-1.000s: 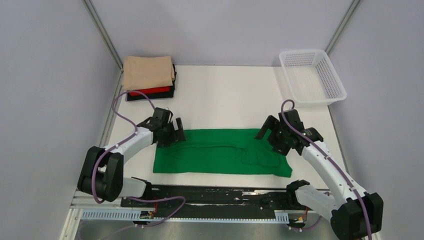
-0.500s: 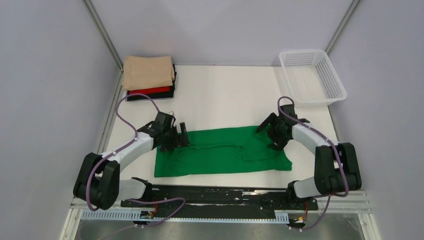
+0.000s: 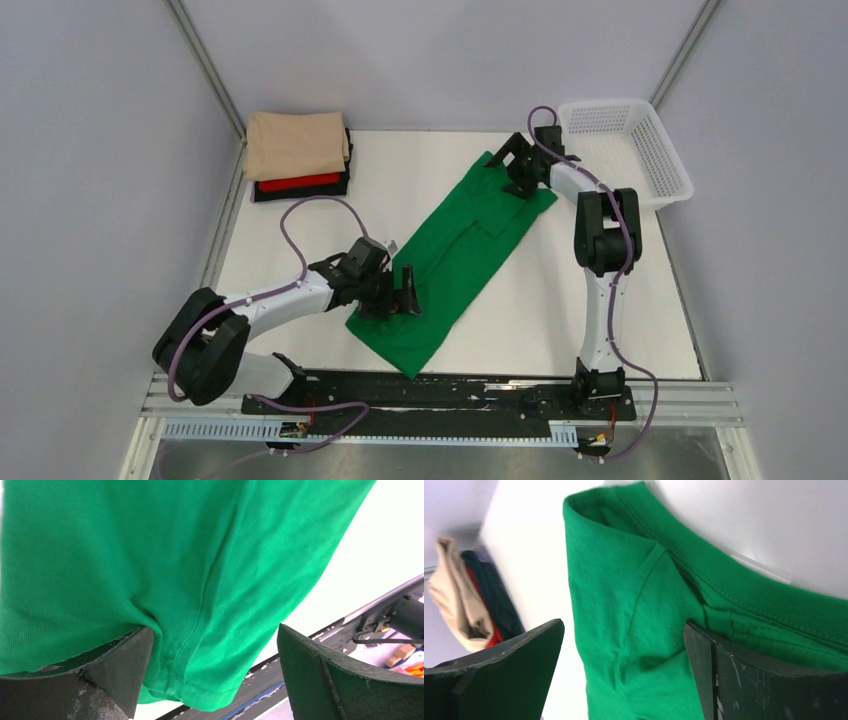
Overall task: Fold and stack the t-shirts
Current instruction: Rotate the tshirt 80 degrees
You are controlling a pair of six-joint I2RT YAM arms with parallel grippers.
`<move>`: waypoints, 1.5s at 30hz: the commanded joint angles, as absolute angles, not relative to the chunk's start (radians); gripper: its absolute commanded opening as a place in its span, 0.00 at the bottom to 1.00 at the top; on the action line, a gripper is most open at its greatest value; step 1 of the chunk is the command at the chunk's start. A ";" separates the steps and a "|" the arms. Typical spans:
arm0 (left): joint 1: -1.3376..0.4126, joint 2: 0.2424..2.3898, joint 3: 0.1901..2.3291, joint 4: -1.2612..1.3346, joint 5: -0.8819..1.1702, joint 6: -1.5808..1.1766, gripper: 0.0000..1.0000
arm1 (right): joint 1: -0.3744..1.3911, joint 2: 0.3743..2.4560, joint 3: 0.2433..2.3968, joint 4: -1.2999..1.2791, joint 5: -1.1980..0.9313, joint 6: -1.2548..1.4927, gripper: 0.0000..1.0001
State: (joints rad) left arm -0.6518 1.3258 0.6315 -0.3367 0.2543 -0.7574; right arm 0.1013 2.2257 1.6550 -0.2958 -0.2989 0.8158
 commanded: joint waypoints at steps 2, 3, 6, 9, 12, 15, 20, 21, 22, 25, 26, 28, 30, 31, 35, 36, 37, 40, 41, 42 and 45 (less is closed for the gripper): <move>-0.756 1.435 0.698 -0.258 0.299 -0.825 1.00 | 0.116 2.467 1.868 -0.257 -0.373 0.868 1.00; -0.779 1.465 0.713 -0.290 0.292 -0.817 1.00 | 0.124 2.499 1.916 -0.252 -0.369 0.875 1.00; -0.829 1.506 0.773 -0.343 0.273 -0.795 1.00 | 0.146 2.603 2.086 -0.256 -0.349 0.885 1.00; -0.850 1.529 0.792 -0.350 0.292 -0.779 1.00 | 0.149 2.697 2.225 -0.257 -0.374 0.927 1.00; -0.857 1.550 0.801 -0.340 0.321 -0.768 1.00 | 0.165 2.759 2.324 -0.248 -0.373 0.943 1.00; -0.857 1.568 0.814 -0.322 0.350 -0.765 1.00 | 0.188 2.794 2.375 -0.225 -0.359 0.924 1.00; -0.857 1.595 0.840 -0.294 0.359 -0.761 1.00 | 0.209 2.826 2.408 -0.151 -0.319 0.908 1.00; -0.858 1.595 0.850 -0.301 0.359 -0.760 1.00 | 0.212 2.826 2.406 -0.138 -0.317 0.898 1.00; -0.859 1.587 0.852 -0.321 0.351 -0.760 1.00 | 0.213 2.826 2.409 -0.135 -0.315 0.887 1.00; -0.865 1.540 0.826 -0.392 0.331 -0.760 1.00 | 0.212 2.807 2.416 -0.135 -0.302 0.853 1.00; -0.868 1.503 0.801 -0.435 0.325 -0.761 1.00 | 0.211 2.797 2.414 -0.135 -0.290 0.843 1.00; -0.872 1.438 0.748 -0.492 0.329 -0.773 1.00 | 0.208 2.768 2.402 -0.135 -0.274 0.827 1.00; -0.875 1.360 0.698 -0.547 0.339 -0.792 1.00 | 0.205 2.744 2.391 -0.136 -0.275 0.808 1.00; -0.875 1.333 0.687 -0.570 0.337 -0.795 1.00 | 0.204 2.734 2.389 -0.136 -0.275 0.797 1.00; -0.876 1.141 0.693 -0.724 0.281 -0.780 1.00 | 0.203 2.707 2.404 -0.145 -0.282 0.768 1.00; -0.876 1.119 0.704 -0.752 0.270 -0.772 1.00 | 0.203 2.702 2.416 -0.146 -0.293 0.761 1.00; -0.876 1.085 0.710 -0.761 0.266 -0.756 1.00 | 0.203 2.693 2.430 -0.150 -0.302 0.757 1.00; -0.875 1.039 0.743 -0.776 0.213 -0.734 1.00 | 0.203 2.636 2.445 -0.153 -0.327 0.731 1.00; -0.874 1.028 0.748 -0.772 0.199 -0.729 1.00 | 0.204 2.607 2.440 -0.157 -0.333 0.715 1.00; -0.875 1.025 0.757 -0.758 0.168 -0.727 1.00 | 0.205 2.573 2.427 -0.160 -0.334 0.697 1.00; -0.874 1.036 0.768 -0.701 0.094 -0.722 1.00 | 0.208 2.443 2.341 -0.174 -0.332 0.628 1.00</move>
State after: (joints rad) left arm -0.8707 1.0344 0.7246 -0.7364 0.2119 -0.7525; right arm 0.2073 2.6892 2.3848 -0.1814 -0.3267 0.7422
